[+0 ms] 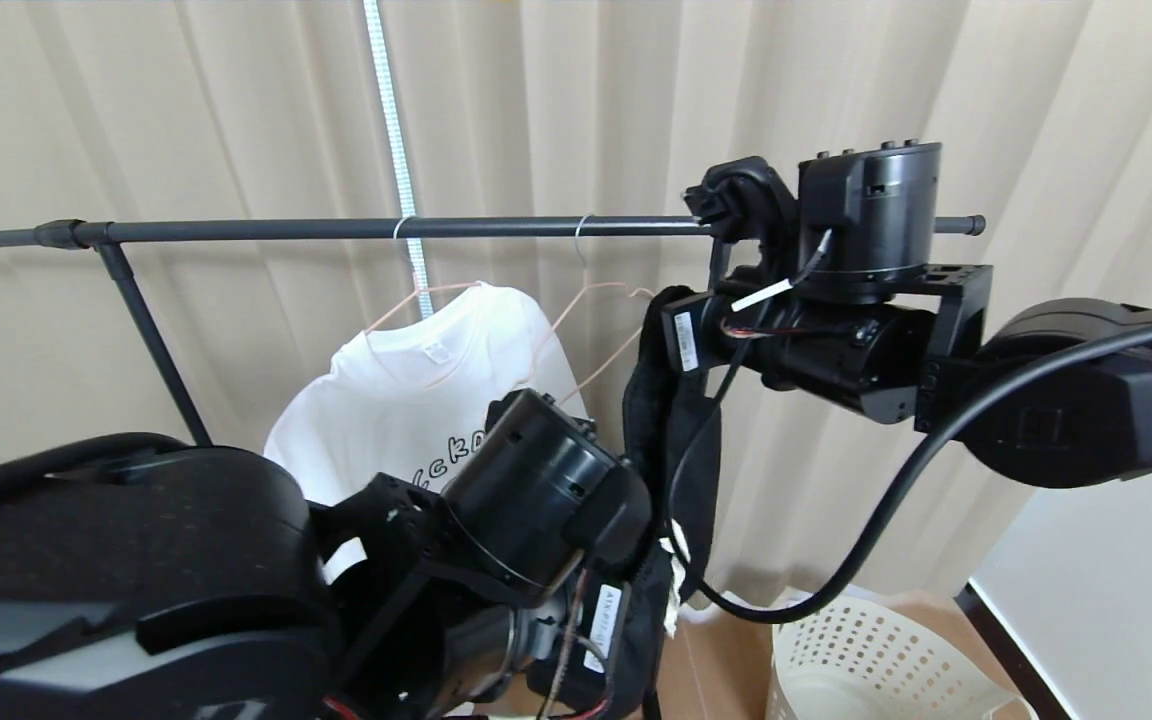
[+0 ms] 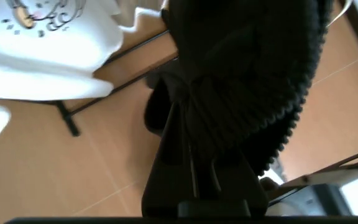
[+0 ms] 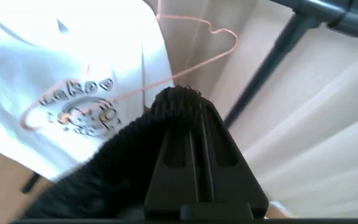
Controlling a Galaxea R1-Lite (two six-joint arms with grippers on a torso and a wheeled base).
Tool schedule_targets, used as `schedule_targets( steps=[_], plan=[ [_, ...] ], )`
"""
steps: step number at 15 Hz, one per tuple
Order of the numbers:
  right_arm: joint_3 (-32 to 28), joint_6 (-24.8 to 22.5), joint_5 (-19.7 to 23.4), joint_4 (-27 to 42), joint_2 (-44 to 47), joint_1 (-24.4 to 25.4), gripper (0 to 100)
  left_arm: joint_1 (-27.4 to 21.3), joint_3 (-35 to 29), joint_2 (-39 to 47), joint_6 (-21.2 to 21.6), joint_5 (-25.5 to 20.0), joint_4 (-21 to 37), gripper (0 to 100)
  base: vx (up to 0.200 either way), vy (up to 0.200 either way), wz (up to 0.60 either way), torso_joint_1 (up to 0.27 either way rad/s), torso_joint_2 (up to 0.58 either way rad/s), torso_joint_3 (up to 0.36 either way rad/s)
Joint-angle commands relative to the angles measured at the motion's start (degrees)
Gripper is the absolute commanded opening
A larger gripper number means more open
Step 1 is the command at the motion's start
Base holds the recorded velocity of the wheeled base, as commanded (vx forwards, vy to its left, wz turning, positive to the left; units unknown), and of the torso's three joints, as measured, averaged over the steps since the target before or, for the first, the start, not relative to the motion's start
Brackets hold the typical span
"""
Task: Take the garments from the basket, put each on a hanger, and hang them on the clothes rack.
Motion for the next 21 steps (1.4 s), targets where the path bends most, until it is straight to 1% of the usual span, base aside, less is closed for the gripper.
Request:
schedule_targets(
  steps=[1, 3, 5, 7, 9, 10, 11, 12, 14, 17, 21],
  plan=[
    [-1.1, 1.0, -0.3, -1.0, 3.6, 1.6, 0, -2.1, -2.2, 3.7, -1.4, -0.3, -0.5, 0, 0.0, 0.0, 0.0, 0.0, 0.0, 0.0],
    [-0.8, 2.4, -1.0, -2.1, 4.0, 2.2, 0, -2.4, -3.4, 3.3, -2.2, -0.4, -0.5, 0, 0.0, 0.0, 0.0, 0.0, 0.0, 0.0],
    [0.6, 2.8, -1.5, -2.3, 3.2, 1.9, 0, -1.9, -2.6, 2.7, -2.4, 0.1, -0.5, 0, 0.0, 0.0, 0.0, 0.0, 0.0, 0.0],
    [3.5, 3.4, -1.7, -2.4, -0.3, -0.1, 0, 0.6, 0.3, -0.3, -2.6, 0.4, -0.4, 0, 0.0, 0.0, 0.0, 0.0, 0.0, 0.0],
    [7.7, 3.4, -1.7, -2.4, -5.0, -2.3, 0, 4.3, 3.5, -3.5, -2.6, 1.0, -0.5, 0, 0.0, 0.0, 0.0, 0.0, 0.0, 0.0],
    [9.1, 3.3, -1.8, -2.4, -6.4, -2.9, 0, 5.3, 3.9, -4.1, -2.6, 1.0, -0.5, 0, 0.0, 0.0, 0.0, 0.0, 0.0, 0.0],
    [10.8, 3.3, -2.4, -2.3, -8.0, -3.3, 0, 6.3, 4.2, -4.5, -2.6, 1.0, -0.5, 0, 0.0, 0.0, 0.0, 0.0, 0.0, 0.0],
    [15.8, 3.3, -4.2, -2.3, -12.4, -3.6, 0, 8.9, 3.8, -4.7, -2.6, 1.0, -0.5, 0, 0.0, 0.0, 0.0, 0.0, 0.0, 0.0],
    [20.3, 2.7, -4.4, -2.0, -15.3, -3.6, 0, 11.0, 2.3, -3.9, -2.6, 0.7, -0.8, 0, 0.0, 0.0, 0.0, 0.0, 0.0, 0.0],
    [20.6, 1.6, -4.6, -1.5, -16.9, -3.6, 0, 13.1, -2.4, -1.2, -2.4, 0.7, -0.7, 0, 0.0, 0.0, 0.0, 0.0, 0.0, 0.0],
    [20.5, 1.5, -4.6, -1.6, -16.6, -3.6, 0, 13.2, -3.4, -0.6, -2.1, 0.7, -0.7, 0, 0.0, 0.0, 0.0, 0.0, 0.0, 0.0]
  ],
)
